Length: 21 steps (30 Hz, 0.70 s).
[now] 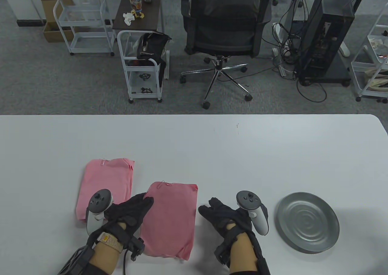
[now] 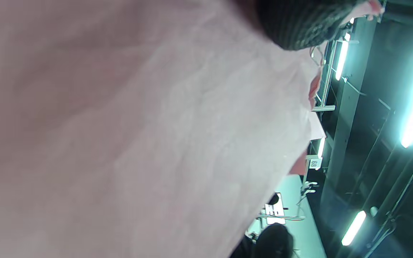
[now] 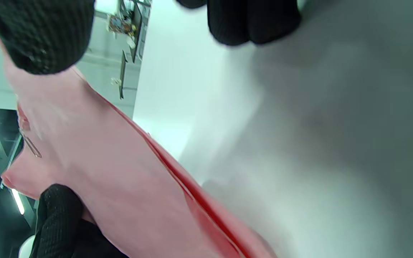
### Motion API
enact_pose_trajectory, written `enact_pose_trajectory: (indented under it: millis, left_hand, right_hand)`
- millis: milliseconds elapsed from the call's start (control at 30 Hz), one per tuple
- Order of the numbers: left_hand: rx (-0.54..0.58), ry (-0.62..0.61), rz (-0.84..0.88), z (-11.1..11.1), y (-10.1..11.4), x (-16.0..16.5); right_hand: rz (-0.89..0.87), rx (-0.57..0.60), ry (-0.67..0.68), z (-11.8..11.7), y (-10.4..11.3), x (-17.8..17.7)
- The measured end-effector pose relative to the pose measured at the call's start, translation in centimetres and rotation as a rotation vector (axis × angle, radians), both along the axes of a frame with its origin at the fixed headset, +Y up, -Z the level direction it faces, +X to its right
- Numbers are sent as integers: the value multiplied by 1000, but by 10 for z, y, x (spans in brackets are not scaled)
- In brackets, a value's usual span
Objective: Pinch and push to attach paper clips
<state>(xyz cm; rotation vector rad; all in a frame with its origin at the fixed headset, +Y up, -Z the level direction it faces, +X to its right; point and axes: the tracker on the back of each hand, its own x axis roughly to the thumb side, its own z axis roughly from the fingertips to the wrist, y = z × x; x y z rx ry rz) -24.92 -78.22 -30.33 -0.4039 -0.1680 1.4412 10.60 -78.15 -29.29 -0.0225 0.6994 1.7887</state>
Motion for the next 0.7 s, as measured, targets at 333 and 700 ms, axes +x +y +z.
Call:
enact_pose_trajectory:
  millis: [333, 700]
  left_hand:
    - [-46, -71, 181, 0, -8, 4]
    - [-164, -97, 129, 5, -18, 2]
  right_hand:
    - [-100, 0, 55, -4, -9, -14]
    - [-178, 49, -46, -3, -11, -16]
